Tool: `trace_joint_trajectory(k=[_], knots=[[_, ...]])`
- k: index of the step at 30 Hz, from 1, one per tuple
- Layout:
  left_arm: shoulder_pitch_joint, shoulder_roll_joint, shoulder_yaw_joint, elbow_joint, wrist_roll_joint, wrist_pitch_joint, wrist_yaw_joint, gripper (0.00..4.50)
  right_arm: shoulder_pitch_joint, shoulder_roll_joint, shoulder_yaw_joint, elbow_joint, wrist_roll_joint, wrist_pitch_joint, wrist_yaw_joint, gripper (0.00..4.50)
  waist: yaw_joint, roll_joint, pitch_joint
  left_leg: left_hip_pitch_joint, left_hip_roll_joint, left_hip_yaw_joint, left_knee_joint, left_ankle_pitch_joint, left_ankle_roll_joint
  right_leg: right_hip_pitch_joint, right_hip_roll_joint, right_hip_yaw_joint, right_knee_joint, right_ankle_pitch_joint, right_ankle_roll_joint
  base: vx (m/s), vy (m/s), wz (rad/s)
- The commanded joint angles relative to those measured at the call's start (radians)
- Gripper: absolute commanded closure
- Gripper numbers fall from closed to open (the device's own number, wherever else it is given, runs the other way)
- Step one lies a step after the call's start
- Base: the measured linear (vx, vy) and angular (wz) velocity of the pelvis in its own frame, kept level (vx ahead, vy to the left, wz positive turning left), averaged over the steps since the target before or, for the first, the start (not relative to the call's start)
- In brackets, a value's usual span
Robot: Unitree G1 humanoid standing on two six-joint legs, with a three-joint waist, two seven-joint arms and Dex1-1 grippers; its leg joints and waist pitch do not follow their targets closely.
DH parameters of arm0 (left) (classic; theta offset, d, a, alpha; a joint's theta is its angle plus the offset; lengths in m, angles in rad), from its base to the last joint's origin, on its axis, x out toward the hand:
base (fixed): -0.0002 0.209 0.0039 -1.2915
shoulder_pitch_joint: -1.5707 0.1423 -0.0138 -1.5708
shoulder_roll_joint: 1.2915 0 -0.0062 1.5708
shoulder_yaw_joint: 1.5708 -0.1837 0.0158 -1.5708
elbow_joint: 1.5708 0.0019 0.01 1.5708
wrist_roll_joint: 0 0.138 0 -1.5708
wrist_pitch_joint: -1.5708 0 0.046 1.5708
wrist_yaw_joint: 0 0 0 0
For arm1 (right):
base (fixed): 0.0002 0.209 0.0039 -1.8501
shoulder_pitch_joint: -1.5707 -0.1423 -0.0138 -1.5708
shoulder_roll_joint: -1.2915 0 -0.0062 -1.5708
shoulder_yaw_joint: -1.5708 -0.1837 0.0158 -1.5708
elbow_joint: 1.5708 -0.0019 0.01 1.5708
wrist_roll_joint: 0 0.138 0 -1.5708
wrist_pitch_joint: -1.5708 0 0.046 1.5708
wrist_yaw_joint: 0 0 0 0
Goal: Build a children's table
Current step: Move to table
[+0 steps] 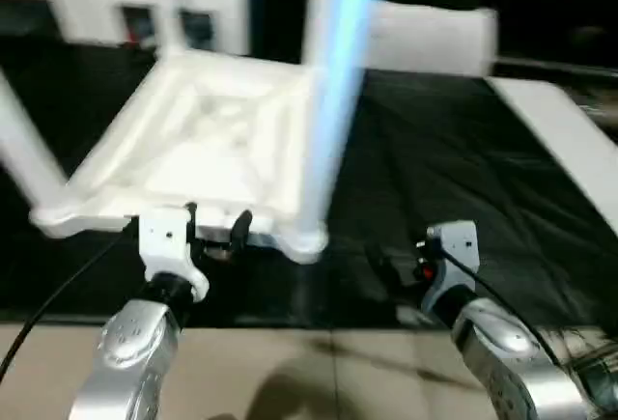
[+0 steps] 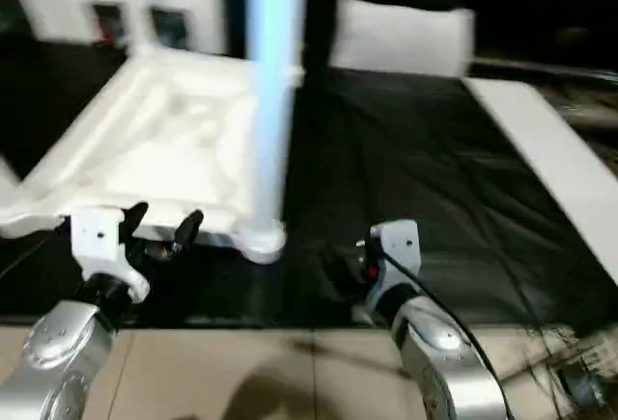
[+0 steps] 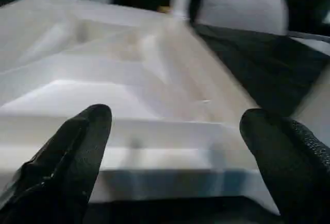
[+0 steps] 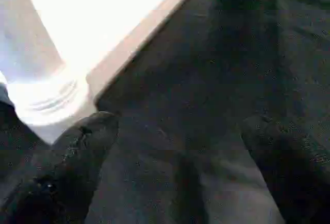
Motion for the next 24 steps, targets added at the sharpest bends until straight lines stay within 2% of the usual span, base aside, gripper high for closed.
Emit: trace_joint_trajectory(k=[1, 2, 3, 4, 5, 6, 7, 8, 9, 10, 11, 12, 13, 14, 15, 16, 17, 18, 20, 21, 23, 24], knots=[[-0.010, 0.001, -0.015, -0.009, 0.002, 0.002, -0.001, 0.06, -0.005, 0.001, -0.025, -0.002, 0.001, -0.017, -0.020, 0.00, -0.046, 0.026, -0.048, 0.133, 0.134, -0.113, -0.142, -0.360, 0.084, -0.077, 0.021, 0.024, 0.045, -0.209, -0.132, 0.166, 0.005, 0.07], [-0.016, 0.003, -0.017, -0.004, 0.006, -0.002, -0.002, 0.06, -0.006, -0.001, -0.028, -0.003, -0.003, -0.017, -0.026, 0.00, -0.044, 0.026, -0.043, 0.144, 0.149, -0.133, -0.142, -0.345, 0.129, -0.095, 0.015, 0.032, 0.078, -0.159, -0.106, 0.087, 0.003, 0.02], [-0.022, 0.005, -0.019, 0.002, 0.007, -0.010, -0.005, 0.06, -0.003, -0.001, -0.032, -0.004, -0.005, -0.018, -0.033, 0.00, -0.042, 0.021, -0.041, 0.157, 0.159, -0.135, -0.134, -0.279, 0.239, -0.125, -0.004, 0.051, 0.107, -0.091, -0.047, 0.163, -0.018, 0.05], [-0.032, 0.004, -0.014, 0.006, 0.001, 0.000, -0.005, 0.06, -0.001, 0.000, -0.039, -0.005, -0.006, -0.019, -0.041, 0.00, -0.039, 0.019, -0.036, 0.141, 0.132, -0.107, -0.120, -0.185, 0.297, -0.134, -0.020, 0.065, 0.094, -0.014, -0.041, 0.139, -0.051, 0.08], [-0.039, 0.002, -0.011, 0.009, -0.004, 0.009, -0.005, 0.06, 0.001, 0.002, -0.044, -0.006, -0.007, -0.020, -0.046, 0.00, -0.031, -0.022, -0.042, 0.079, 0.068, -0.036, -0.088, -0.128, 0.269, -0.088, -0.057, 0.109, 0.018, 0.102, -0.070, 0.139, -0.051, 0.08], [-0.045, 0.002, -0.009, 0.012, -0.006, 0.014, -0.005, 0.06, 0.002, 0.002, -0.048, -0.008, -0.007, -0.022, -0.048, 0.00, 0.010, -0.041, -0.048, 0.004, 0.000, 0.000, -0.016, -0.073, 0.207, -0.013, -0.120, 0.197, -0.021, 0.122, -0.130, 0.108, -0.084, 0.15], [-0.053, 0.005, -0.010, 0.019, -0.022, 0.011, -0.028, 0.06, 0.010, -0.002, -0.050, -0.012, -0.014, -0.030, -0.054, 0.00, 0.010, -0.042, -0.052, -0.036, 0.009, -0.023, 0.010, -0.007, 0.173, 0.025, -0.169, 0.232, -0.020, 0.188, -0.176, 0.105, -0.068, 0.01], [-0.058, 0.006, -0.009, 0.024, -0.037, 0.012, -0.041, 0.06, 0.014, -0.001, -0.053, -0.014, -0.014, -0.036, -0.054, 0.00, 0.020, -0.043, -0.071, -0.051, 0.040, -0.045, -0.019, 0.184, 0.099, 0.036, -0.143, 0.196, 0.050, 0.547, -0.203, 0.105, -0.068, 0.01], [-0.066, 0.004, -0.003, 0.030, -0.058, 0.017, -0.054, 0.06, 0.019, 0.004, -0.059, -0.015, -0.006, -0.043, -0.048, 0.00, 0.009, -0.035, -0.075, -0.034, 0.026, -0.041, -0.034, 0.362, 0.059, 0.014, -0.058, 0.150, 0.090, 0.849, -0.195, 0.101, -0.036, -0.14], [-0.078, 0.002, 0.008, 0.037, -0.083, 0.025, -0.064, 0.06, 0.021, 0.009, -0.063, -0.018, 0.006, -0.049, -0.036, 0.00, 0.012, -0.024, -0.077, -0.012, 0.024, -0.037, -0.025, 0.405, 0.051, -0.002, -0.044, 0.145, 0.090, 0.903, -0.200, 0.052, -0.041, 0.02], [-0.088, 0.004, 0.016, 0.044, -0.096, 0.034, -0.068, 0.06, 0.023, 0.009, -0.063, -0.020, 0.011, -0.055, -0.026, 0.00, 0.004, -0.012, -0.076, -0.002, 0.028, -0.041, -0.025, 0.442, 0.026, -0.009, -0.031, 0.139, 0.090, 0.860, -0.225, 0.046, -0.057, 0.05], [-0.098, 0.007, 0.021, 0.052, -0.107, 0.040, -0.075, 0.06, 0.023, 0.005, -0.058, -0.022, 0.013, -0.066, -0.012, 0.00, 0.003, -0.004, -0.069, 0.008, 0.039, -0.045, -0.033, 0.405, 0.000, -0.020, -0.026, 0.134, 0.072, 0.709, -0.239, 0.000, 0.000, 0.00], [-0.105, 0.010, 0.025, 0.058, -0.112, 0.044, -0.079, 0.06, 0.023, 0.000, -0.053, -0.022, 0.015, -0.073, -0.005, 0.00, 0.001, -0.005, -0.064, 0.012, 0.045, -0.047, -0.038, 0.355, -0.010, -0.025, -0.029, 0.134, 0.062, 0.610, -0.247, 0.000, 0.000, 0.00], [-0.123, 0.023, 0.025, 0.079, -0.104, 0.039, -0.091, 0.06, 0.021, -0.014, -0.042, -0.023, 0.006, -0.091, 0.007, 0.00, -0.002, -0.008, -0.054, 0.010, 0.054, -0.048, -0.053, 0.216, -0.022, -0.023, -0.037, 0.137, 0.047, 0.421, -0.262, 0.000, 0.000, 0.00], [-0.133, 0.031, 0.026, 0.092, -0.100, 0.035, -0.099, 0.06, 0.019, -0.021, -0.036, -0.023, -0.001, -0.096, 0.010, 0.00, 0.000, -0.007, -0.048, 0.014, 0.060, -0.045, -0.063, 0.068, -0.020, -0.026, -0.045, 0.139, 0.033, 0.249, -0.267, 0.000, 0.000, 0.00], [-0.157, 0.051, 0.024, 0.121, -0.093, 0.027, -0.124, 0.06, 0.015, -0.031, -0.029, -0.020, -0.008, -0.101, 0.014, 0.00, 0.000, -0.011, -0.044, 0.014, 0.064, -0.045, -0.069, 0.012, -0.015, -0.027, -0.048, 0.140, 0.028, 0.178, -0.267, -0.091, -0.007, 0.03], [-0.191, 0.087, 0.004, 0.170, -0.075, -0.006, -0.170, 0.06, 0.004, -0.038, -0.026, -0.011, -0.010, -0.105, 0.027, 0.00, 0.002, -0.004, -0.033, 0.016, 0.069, -0.045, -0.081, -0.102, -0.013, -0.038, -0.047, 0.141, 0.018, 0.019, -0.257, -0.091, -0.007, 0.03], [-0.199, 0.095, 0.000, 0.181, -0.070, -0.014, -0.179, 0.06, 0.001, -0.039, -0.027, -0.008, -0.013, -0.106, 0.028, 0.00, 0.000, -0.001, -0.023, 0.022, 0.075, -0.042, -0.090, -0.224, -0.027, -0.047, -0.053, 0.142, 0.004, -0.151, -0.241, -0.117, -0.014, 0.05], [-0.219, 0.113, -0.009, 0.210, -0.063, -0.029, -0.201, 0.06, -0.010, -0.039, -0.030, 0.005, -0.020, -0.135, 0.036, 0.00, -0.005, -0.007, -0.019, 0.020, 0.080, -0.038, -0.094, -0.304, -0.053, -0.053, -0.062, 0.145, -0.011, -0.304, -0.213, -0.107, -0.018, 0.04], [-0.219, 0.113, -0.009, 0.210, -0.063, -0.029, -0.201, 0.06, -0.010, -0.039, -0.030, 0.005, -0.020, -0.135, 0.036, 0.00, -0.005, -0.006, -0.022, 0.016, 0.081, -0.035, -0.094, -0.300, -0.063, -0.054, -0.063, 0.147, -0.013, -0.333, -0.197, -0.075, -0.012, 0.00], [-0.242, 0.131, -0.019, 0.248, -0.051, -0.055, -0.228, 0.06, -0.018, -0.038, -0.032, 0.016, -0.027, -0.159, 0.039, 0.00, -0.003, -0.005, -0.023, 0.011, 0.081, -0.032, -0.097, -0.274, -0.064, -0.058, -0.062, 0.147, -0.013, -0.316, -0.185, -0.058, -0.007, -0.02], [-0.278, 0.160, -0.037, 0.307, -0.051, -0.078, -0.298, 0.06, -0.032, -0.043, -0.037, 0.025, -0.018, -0.130, 0.039, 0.00, -0.002, 0.000, -0.025, 0.014, 0.078, -0.029, -0.095, -0.265, -0.061, -0.063, -0.059, 0.148, -0.016, -0.300, -0.181, 0.000, 0.000, 0.00]])
